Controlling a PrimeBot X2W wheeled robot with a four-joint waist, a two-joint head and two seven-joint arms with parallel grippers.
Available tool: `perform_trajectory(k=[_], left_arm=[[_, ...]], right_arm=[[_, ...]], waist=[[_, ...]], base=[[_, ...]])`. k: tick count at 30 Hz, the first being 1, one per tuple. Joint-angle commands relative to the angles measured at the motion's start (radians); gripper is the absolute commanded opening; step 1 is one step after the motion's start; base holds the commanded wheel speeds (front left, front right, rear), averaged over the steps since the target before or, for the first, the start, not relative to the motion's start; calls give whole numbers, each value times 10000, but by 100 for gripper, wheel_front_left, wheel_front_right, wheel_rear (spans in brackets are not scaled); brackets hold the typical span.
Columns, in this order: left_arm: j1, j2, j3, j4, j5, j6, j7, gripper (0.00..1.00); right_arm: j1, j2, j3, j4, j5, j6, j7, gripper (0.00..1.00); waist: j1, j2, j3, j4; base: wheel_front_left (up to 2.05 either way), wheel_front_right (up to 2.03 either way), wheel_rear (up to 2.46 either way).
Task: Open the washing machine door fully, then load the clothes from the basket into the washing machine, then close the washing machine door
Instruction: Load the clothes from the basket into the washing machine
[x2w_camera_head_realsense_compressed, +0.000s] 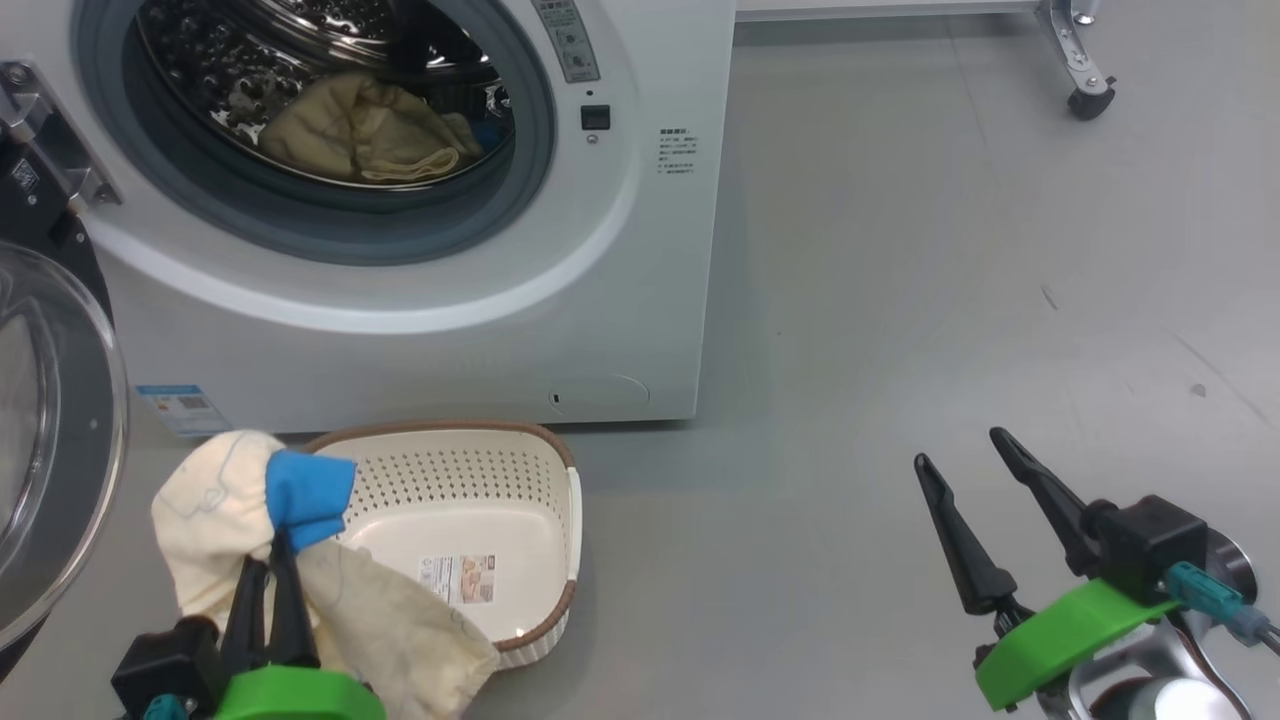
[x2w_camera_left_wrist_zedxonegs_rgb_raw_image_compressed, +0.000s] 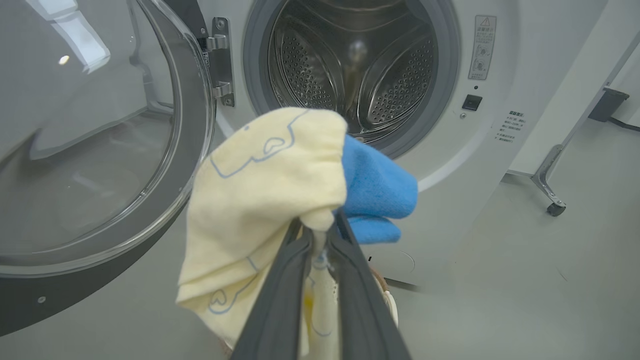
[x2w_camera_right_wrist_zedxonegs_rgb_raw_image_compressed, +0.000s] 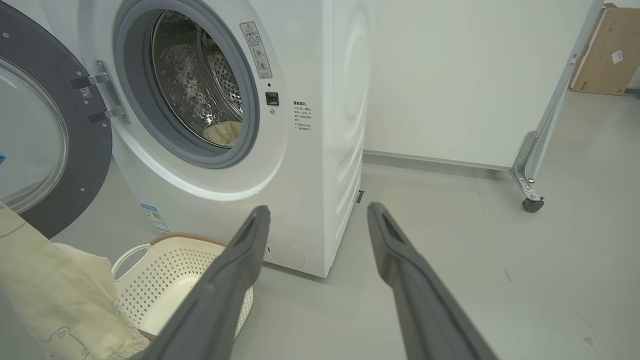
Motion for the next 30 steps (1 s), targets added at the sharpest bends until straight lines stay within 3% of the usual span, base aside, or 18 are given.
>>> perform_trajectory(k=[1, 8, 18, 30], left_arm=[[-578, 148, 415, -282, 15, 115, -119, 0], [-1338, 172, 429, 196, -164, -32, 19, 0], [-3669, 643, 800, 1745, -664, -412, 933, 0], [-7742, 2098, 1428, 4248, -1313, -1061, 2816, 0]], right_arm=[[-490, -38, 238, -411, 14, 35, -21, 100], [-687, -35, 365, -428, 177, 35, -132, 100], [-1505, -34, 708, -222, 540, 35, -615, 100], [-2926, -34, 1556, 625, 1217, 35, -1652, 100]], waist=[[0, 0, 74, -64], [0, 0, 571, -395], [0, 0, 2177, -1256], [0, 0, 4428, -2293]], base=[[0, 0, 0], [0, 0, 0], [0, 0, 0], [0, 0, 0]])
